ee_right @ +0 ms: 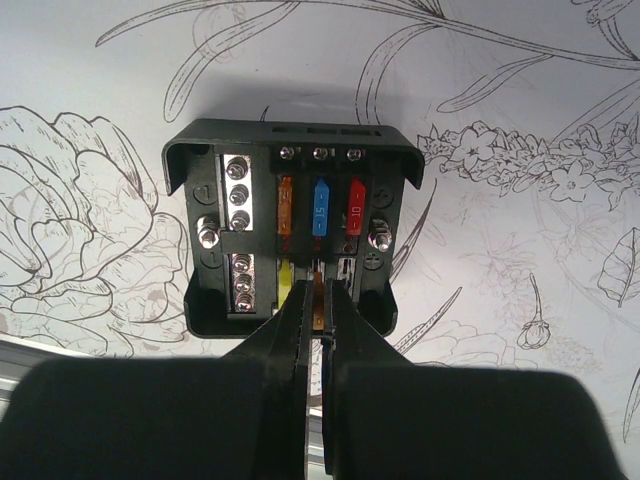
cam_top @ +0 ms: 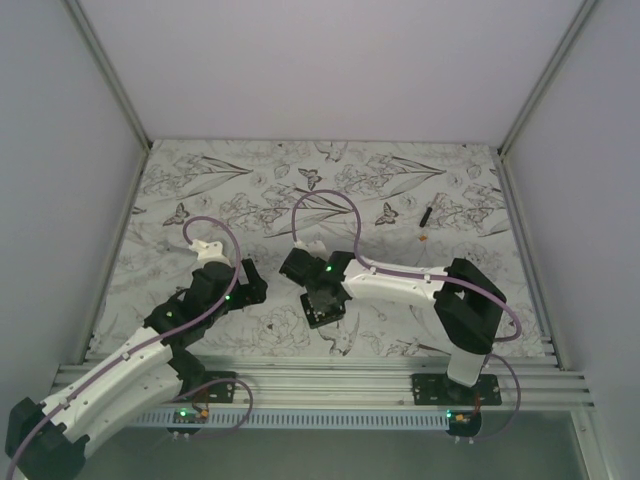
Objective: Snap on the fuse box
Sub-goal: Install the fuse at the fuse box base.
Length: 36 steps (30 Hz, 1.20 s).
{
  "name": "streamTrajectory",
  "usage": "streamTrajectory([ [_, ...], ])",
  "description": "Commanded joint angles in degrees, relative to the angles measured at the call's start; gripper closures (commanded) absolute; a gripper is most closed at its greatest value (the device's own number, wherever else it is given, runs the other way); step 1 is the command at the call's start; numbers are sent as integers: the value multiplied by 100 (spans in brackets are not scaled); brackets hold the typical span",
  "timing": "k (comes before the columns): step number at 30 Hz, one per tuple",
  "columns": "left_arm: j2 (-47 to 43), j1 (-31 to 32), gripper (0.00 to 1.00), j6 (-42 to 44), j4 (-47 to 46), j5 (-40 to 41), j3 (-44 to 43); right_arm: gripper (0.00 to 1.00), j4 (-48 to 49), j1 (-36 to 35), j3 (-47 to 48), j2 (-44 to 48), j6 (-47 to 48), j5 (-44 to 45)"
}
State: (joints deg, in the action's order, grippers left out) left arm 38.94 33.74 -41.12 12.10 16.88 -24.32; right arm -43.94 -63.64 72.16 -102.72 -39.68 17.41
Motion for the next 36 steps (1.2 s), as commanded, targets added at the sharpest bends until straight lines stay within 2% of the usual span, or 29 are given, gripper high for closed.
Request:
streamTrajectory([
  [1, -58, -40, 0, -26, 110, 134, -54, 100, 17, -70, 178, -85, -91, 137],
  [28, -66, -44, 0, -39, 115, 105, -56, 100, 145, -79, 46, -399, -126, -24],
  [36, -64, -47, 0, -44, 113, 105, -56, 100, 22, -79, -54, -315, -239, 201],
])
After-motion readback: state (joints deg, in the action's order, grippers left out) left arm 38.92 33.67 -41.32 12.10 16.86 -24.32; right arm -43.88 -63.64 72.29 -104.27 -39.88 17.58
